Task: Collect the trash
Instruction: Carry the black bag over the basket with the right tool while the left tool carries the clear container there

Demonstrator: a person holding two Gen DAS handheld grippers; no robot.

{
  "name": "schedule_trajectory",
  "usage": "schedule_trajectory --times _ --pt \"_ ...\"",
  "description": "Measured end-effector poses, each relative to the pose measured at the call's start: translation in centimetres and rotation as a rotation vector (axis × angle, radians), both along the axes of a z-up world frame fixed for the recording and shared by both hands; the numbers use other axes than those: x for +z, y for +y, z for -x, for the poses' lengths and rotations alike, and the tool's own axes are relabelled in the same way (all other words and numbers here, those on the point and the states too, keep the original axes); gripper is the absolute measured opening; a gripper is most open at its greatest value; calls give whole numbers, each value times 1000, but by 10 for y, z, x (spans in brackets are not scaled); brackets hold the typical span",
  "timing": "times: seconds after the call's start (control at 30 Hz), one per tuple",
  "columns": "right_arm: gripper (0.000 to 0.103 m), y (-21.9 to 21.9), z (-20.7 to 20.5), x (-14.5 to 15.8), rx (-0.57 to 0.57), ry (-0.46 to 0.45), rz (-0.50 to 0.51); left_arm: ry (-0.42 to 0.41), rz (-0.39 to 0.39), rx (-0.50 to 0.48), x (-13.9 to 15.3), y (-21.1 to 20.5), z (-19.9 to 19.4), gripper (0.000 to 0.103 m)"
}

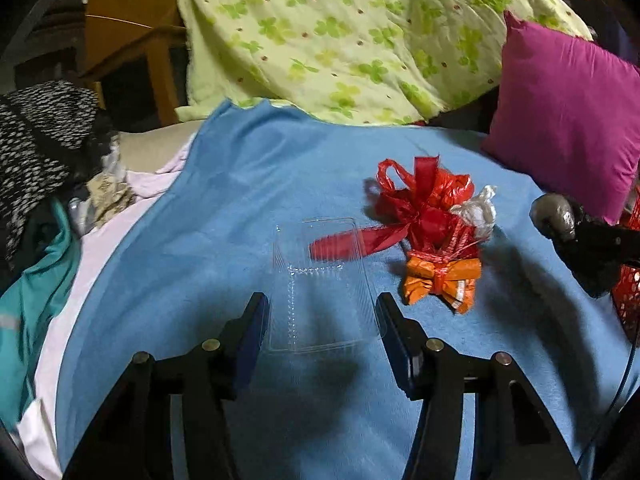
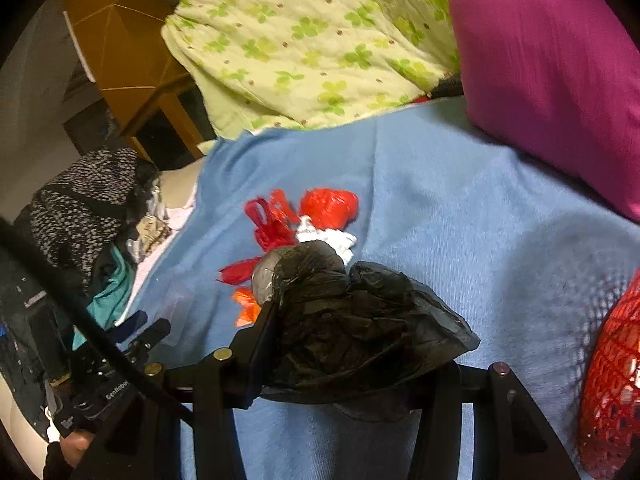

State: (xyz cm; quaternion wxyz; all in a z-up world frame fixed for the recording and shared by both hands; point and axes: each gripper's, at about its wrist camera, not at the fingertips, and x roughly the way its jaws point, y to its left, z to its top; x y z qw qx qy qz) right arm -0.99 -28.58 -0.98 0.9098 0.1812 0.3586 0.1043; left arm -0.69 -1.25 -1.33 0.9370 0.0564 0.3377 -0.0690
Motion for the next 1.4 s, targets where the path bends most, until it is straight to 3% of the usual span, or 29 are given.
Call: schedule_trajectory --times 0.1,0.4,0.77,1.4 --pt "52 -5 10 11 15 -47 -3 -15 -3 17 11 -7 15 57" --pt "52 -29 44 39 10 -173 -16 -153 -137 -27 60 -64 55 57" --pt "52 -80 83 61 -53 -266 -50 -265 -165 -89 111 -119 88 57" --pt "52 -170 134 68 -180 -310 -119 -306 -210 -242 132 -211 114 57"
